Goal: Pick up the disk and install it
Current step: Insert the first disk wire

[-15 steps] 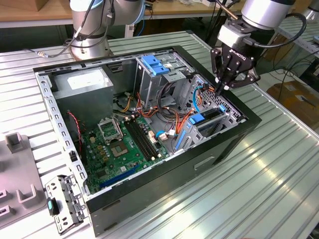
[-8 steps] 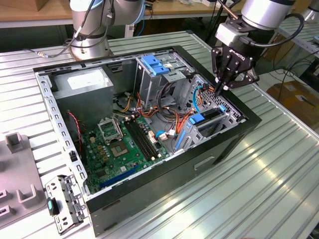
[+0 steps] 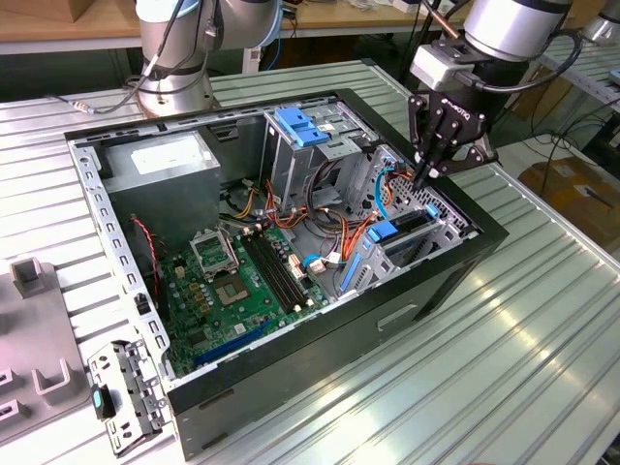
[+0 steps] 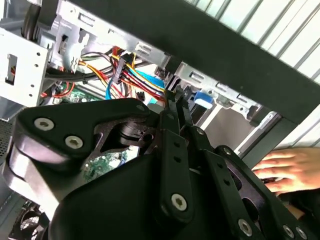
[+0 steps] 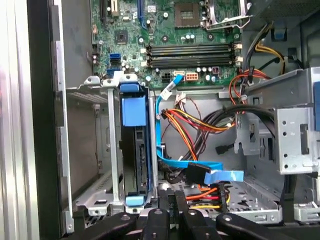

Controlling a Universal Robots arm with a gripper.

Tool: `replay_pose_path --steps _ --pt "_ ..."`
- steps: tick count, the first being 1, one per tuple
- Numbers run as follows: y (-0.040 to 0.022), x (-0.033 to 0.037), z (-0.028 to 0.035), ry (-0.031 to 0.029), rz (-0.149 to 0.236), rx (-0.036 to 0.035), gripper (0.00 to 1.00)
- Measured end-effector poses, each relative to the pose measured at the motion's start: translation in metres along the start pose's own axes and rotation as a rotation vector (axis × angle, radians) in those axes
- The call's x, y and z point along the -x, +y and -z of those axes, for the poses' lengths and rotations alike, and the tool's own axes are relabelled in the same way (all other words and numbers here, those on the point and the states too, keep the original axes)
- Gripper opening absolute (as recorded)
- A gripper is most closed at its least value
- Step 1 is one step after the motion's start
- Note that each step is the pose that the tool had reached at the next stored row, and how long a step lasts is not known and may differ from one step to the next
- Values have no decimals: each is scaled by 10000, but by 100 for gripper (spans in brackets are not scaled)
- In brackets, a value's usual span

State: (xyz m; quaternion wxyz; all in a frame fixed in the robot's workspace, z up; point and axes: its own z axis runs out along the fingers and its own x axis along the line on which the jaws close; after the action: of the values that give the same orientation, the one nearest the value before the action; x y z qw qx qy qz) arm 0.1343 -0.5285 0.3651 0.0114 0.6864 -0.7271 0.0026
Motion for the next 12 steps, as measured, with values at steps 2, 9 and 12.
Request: replay_pose_path --steps 2,9,12 --pt "17 -5 -8 3 171 -3 16" --pt "43 -57 -48 7 686 -14 16" --pt "121 -62 -61 -17 698 -41 16"
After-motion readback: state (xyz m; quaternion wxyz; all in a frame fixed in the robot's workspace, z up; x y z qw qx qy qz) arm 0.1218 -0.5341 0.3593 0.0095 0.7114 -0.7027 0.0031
